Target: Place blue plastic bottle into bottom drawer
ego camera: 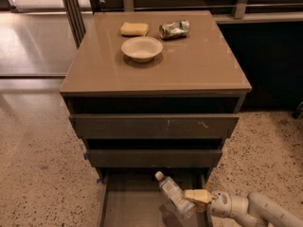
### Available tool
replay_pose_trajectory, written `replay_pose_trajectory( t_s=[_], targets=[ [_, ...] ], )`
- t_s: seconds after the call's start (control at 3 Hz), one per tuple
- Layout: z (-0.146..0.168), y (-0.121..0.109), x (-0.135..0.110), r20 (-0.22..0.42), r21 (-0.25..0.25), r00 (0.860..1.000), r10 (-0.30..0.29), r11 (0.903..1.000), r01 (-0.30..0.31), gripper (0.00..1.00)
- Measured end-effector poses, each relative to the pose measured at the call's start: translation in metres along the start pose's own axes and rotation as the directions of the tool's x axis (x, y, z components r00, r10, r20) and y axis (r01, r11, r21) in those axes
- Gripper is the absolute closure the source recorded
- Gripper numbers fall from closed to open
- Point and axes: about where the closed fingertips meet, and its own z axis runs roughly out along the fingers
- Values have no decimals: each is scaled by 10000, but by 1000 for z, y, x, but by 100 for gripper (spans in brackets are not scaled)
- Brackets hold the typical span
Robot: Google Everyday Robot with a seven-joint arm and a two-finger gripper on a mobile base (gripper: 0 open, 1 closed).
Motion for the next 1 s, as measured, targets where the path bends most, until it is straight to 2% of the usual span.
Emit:
replay_pose_trajectory(
  t_s=[0.33, 0.67, 1.0],
  targets=[
    [15, -50, -2, -357, 358, 9971, 667, 9972, -654, 100],
    [28, -92, -10, -613, 1278, 9954, 730, 9897, -647, 100],
    [33, -137, -21, -696, 2337, 9946, 770, 9705, -587, 100]
  ],
)
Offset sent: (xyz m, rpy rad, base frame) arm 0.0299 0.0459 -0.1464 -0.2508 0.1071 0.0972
